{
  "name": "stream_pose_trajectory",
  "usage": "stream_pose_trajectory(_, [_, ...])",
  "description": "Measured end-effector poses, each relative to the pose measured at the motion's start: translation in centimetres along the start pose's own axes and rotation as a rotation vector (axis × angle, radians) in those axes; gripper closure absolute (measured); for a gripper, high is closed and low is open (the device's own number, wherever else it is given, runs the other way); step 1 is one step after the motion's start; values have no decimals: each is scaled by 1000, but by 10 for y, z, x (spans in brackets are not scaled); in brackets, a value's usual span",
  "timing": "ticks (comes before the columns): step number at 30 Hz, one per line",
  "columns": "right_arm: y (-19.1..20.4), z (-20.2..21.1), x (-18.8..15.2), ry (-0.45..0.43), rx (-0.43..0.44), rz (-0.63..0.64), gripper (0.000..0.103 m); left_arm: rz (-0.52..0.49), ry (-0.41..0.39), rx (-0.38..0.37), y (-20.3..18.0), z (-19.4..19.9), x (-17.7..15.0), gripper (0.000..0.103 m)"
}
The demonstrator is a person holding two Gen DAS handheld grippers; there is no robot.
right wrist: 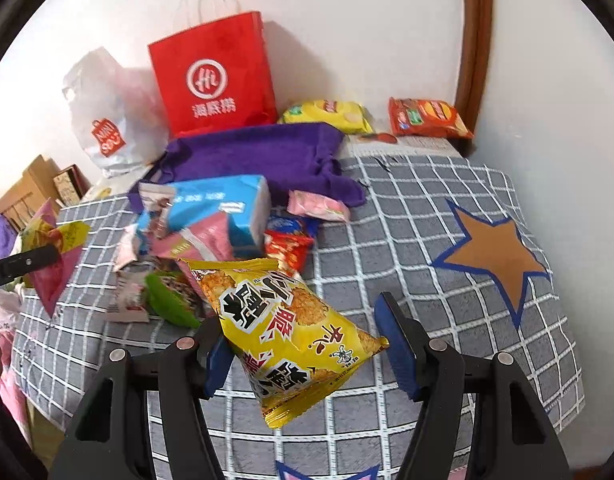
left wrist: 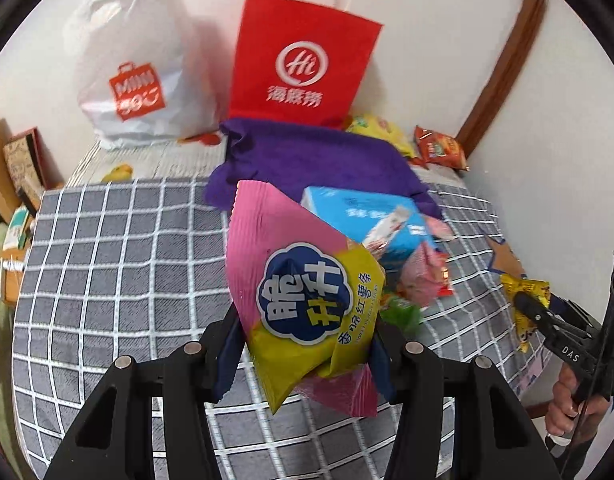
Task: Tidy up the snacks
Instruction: 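Carry both held snack bags up onto the purple towel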
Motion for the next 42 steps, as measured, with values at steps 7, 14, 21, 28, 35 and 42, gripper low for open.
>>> stream_pose_trajectory(7, [21,6,18,-66,41,23,38,-22,-7,-11,-27,-2,16,52])
stream_pose_trajectory(14, [42,-7,42,-84,61,72,38,-63,-34,-53,-45,-3,42,52])
stream_pose_trajectory(21, [47,-25,82,-104,34,86,38,-82,-46,-32,-47,-18,77,52])
stream_pose_trajectory(28, [49,-51,128,-139,28,66,38,-92,-47,-6,-40,-46,109,52])
stream_pose_trajectory(35, [55,-88,158,-145,36,75,38,-79,-30,7,-28,-82,136,52])
stream_pose_trajectory(42, [54,-133,180,-124,40,76,38,-70,-14,29,-17,-122,159,52])
Point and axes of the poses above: each gripper's, at about its wrist camera, not at the fingertips, and z roughly against the way its jaws point, y to its left, x to its top, the point moved 3 cm from there along -z, roughly the way its jaws point, and after that the axes turned 11 degrees about -y, right-handed, at the moved point
